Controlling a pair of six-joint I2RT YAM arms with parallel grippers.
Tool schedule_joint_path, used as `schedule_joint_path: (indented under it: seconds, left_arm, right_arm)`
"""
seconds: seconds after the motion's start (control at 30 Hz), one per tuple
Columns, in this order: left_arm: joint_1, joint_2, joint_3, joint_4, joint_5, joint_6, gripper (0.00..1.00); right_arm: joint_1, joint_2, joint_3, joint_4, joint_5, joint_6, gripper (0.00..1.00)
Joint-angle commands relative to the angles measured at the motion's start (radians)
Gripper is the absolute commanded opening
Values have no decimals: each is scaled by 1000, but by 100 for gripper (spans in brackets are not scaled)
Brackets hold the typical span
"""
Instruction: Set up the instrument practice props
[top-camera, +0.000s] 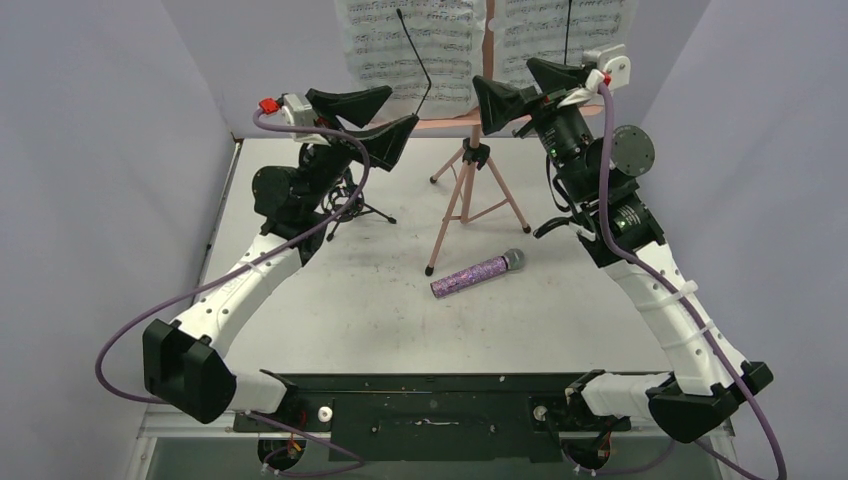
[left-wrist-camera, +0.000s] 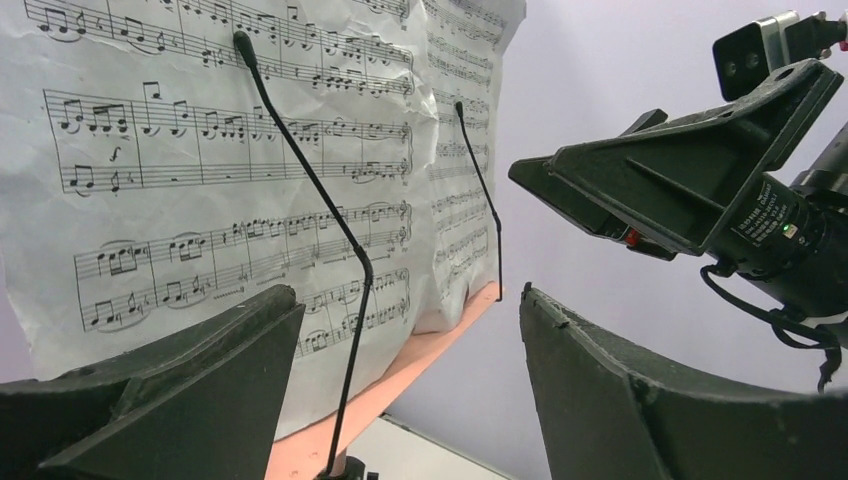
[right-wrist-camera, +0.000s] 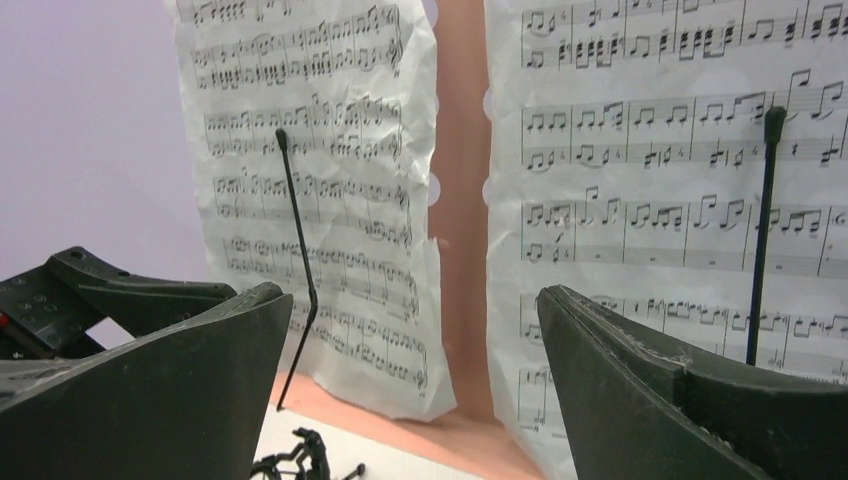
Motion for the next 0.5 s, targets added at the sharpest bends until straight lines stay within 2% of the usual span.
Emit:
schedule_joint_path:
  seconds: [0.0, 0.1, 0.27, 0.47]
  left_arm:
    - [9, -73, -65, 122, 27, 6, 79]
    - [9, -115, -135, 132, 10, 24, 81]
    - [10, -210, -275, 138, -17, 54, 83]
    - [11, -344, -431, 69, -56, 102, 85]
  right_arm:
    - [4, -82, -66, 58, -73, 0, 96]
    - [4, -117, -119, 27, -120, -16, 91]
    - [5, -180, -222, -6, -150, -7, 90]
    - [5, -250, -304, -79, -154, 8, 90]
